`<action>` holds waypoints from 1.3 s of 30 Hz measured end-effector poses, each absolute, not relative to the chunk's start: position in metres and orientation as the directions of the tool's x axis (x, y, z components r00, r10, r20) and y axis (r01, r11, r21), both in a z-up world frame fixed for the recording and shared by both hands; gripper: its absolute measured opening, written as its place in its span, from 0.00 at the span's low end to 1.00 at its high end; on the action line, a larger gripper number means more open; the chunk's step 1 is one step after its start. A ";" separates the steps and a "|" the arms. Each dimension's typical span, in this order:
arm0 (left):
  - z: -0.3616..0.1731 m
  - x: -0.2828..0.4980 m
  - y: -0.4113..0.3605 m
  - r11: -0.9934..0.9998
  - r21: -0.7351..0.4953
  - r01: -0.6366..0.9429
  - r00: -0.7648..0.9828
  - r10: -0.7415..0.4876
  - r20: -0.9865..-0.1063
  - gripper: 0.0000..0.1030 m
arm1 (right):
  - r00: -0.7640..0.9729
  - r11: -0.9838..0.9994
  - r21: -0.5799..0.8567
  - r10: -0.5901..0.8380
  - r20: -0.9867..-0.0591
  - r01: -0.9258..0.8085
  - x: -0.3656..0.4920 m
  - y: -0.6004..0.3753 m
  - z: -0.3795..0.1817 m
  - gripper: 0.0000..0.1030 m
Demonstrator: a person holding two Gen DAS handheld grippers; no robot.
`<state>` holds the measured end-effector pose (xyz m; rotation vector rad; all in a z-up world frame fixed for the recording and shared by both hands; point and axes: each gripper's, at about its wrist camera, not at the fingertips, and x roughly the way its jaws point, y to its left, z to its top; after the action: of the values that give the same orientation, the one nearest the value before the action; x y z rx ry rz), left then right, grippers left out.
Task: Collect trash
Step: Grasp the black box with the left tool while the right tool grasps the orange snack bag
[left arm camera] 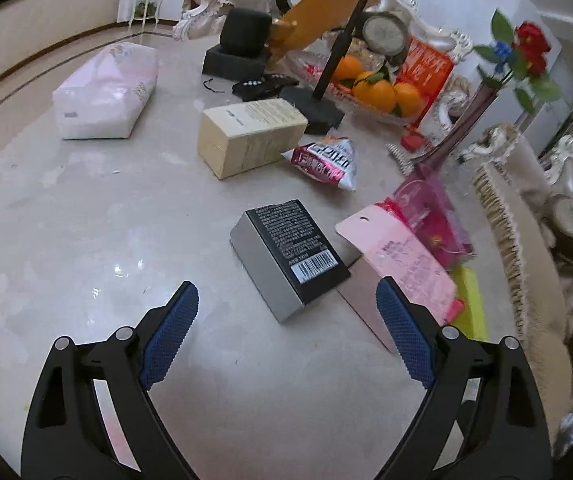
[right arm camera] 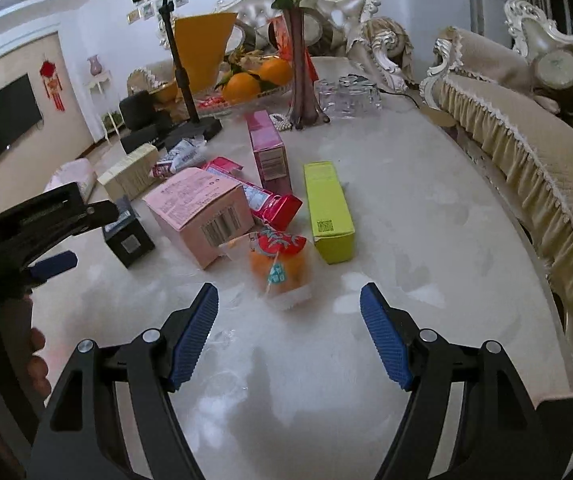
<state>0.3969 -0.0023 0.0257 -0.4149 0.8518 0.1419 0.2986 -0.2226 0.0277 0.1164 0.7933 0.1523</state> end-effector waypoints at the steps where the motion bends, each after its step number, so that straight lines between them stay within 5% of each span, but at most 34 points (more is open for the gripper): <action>1: 0.024 0.400 -0.003 0.911 -0.291 -0.292 0.651 -0.034 -0.758 0.86 | 0.690 0.983 0.157 0.176 -0.702 -0.091 0.302 -0.223 0.027 0.68; 8: 0.004 0.422 -0.004 0.907 -0.271 -0.322 0.601 -0.026 -0.799 0.86 | 0.665 0.983 0.164 0.174 -0.726 -0.078 0.317 -0.226 0.021 0.68; 13: 0.002 0.418 -0.003 0.944 -0.070 -0.322 0.589 0.141 -0.796 0.86 | 0.656 0.982 0.156 0.185 -0.732 -0.103 0.319 -0.221 0.020 0.68; 26: -0.002 0.424 0.021 0.983 -0.041 -0.178 0.590 0.073 -0.804 0.86 | 0.594 0.984 0.041 0.136 -0.793 -0.171 0.349 -0.197 0.009 0.64; 27: -0.001 0.422 0.026 0.981 -0.073 -0.181 0.599 0.051 -0.800 0.79 | 0.585 0.986 0.038 0.127 -0.801 -0.163 0.351 -0.197 0.007 0.53; 28: 0.000 0.421 0.028 0.981 -0.069 -0.182 0.602 0.055 -0.796 0.59 | 0.592 0.987 0.039 0.126 -0.796 -0.157 0.350 -0.199 0.008 0.44; 30: 0.001 0.420 0.027 0.989 -0.021 -0.149 0.602 0.074 -0.795 0.46 | 0.597 0.984 0.079 0.159 -0.786 -0.157 0.344 -0.203 0.009 0.38; 39: 0.019 0.388 0.038 0.994 -0.085 -0.068 0.651 -0.020 -0.758 0.44 | 0.621 0.954 0.232 0.299 -0.724 -0.188 0.308 -0.204 0.021 0.34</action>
<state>0.3882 0.0383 0.0194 -0.1097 0.8614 0.0274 0.3081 -0.2037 0.0208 0.1383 0.8562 0.2810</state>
